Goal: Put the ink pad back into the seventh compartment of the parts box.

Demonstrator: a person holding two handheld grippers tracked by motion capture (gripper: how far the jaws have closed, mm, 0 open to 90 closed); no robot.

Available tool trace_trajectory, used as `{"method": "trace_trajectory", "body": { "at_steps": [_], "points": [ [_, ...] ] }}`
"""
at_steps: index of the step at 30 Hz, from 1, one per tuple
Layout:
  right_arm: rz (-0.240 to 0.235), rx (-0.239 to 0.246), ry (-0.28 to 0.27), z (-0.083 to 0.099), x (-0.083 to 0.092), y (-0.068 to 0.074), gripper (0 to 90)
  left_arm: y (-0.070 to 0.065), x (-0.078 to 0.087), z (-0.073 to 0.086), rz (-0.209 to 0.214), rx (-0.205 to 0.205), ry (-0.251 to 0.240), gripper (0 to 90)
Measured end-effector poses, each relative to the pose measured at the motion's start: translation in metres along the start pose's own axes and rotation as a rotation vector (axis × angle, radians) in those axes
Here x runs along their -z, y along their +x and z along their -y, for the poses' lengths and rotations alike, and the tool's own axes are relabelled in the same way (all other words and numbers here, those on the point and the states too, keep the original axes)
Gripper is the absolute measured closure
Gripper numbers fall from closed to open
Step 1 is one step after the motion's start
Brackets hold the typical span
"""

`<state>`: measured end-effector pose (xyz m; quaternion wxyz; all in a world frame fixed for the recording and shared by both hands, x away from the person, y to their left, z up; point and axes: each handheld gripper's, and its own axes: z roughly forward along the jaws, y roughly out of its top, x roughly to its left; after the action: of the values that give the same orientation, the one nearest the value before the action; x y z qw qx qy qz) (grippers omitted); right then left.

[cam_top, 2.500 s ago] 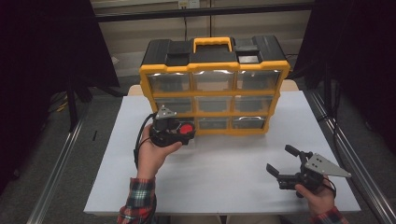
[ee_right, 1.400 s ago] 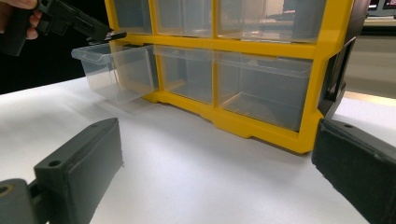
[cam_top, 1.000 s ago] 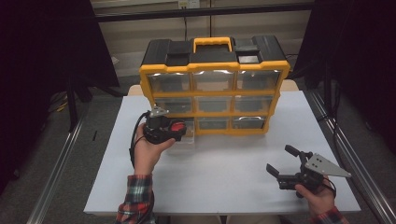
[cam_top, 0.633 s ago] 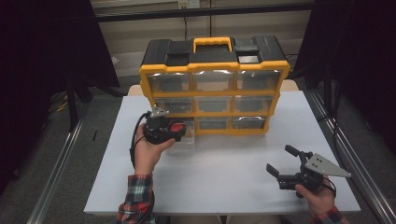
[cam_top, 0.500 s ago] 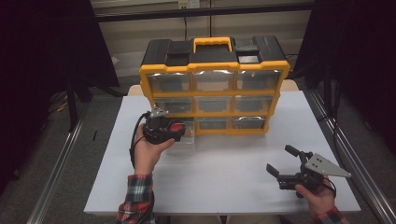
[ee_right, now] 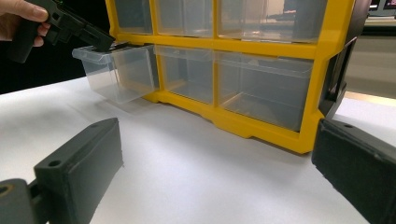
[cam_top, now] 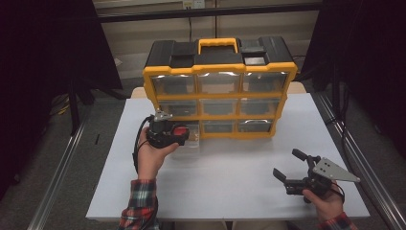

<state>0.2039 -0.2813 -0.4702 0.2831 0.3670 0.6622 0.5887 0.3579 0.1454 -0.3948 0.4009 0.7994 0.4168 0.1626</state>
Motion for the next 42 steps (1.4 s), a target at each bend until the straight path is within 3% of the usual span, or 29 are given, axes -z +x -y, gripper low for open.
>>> {"method": "trace_trajectory", "body": {
  "at_steps": [10,13,14,28,40,42],
  "points": [
    [0.001,0.001,0.002,0.000,0.000,0.000,1.6,0.001,0.000,0.000,-0.012,-0.007,0.004,29.6],
    [0.002,0.001,0.002,0.000,0.000,0.000,1.6,0.000,0.001,0.000,-0.005,0.004,-0.024,33.8],
    [0.001,0.001,0.002,0.000,0.000,0.000,1.6,0.001,0.002,0.000,-0.016,-0.016,-0.014,31.9],
    [-0.001,0.002,-0.001,0.000,0.000,0.000,1.6,-0.004,0.006,-0.001,-0.017,0.010,-0.050,23.3],
    [0.001,-0.004,0.000,0.000,0.000,0.001,1.6,-0.006,0.017,0.004,-0.015,-0.010,-0.058,16.2],
    [0.002,-0.005,0.000,0.000,0.000,0.001,1.6,-0.007,0.017,0.005,-0.016,0.008,-0.071,14.5]
  ]
}}
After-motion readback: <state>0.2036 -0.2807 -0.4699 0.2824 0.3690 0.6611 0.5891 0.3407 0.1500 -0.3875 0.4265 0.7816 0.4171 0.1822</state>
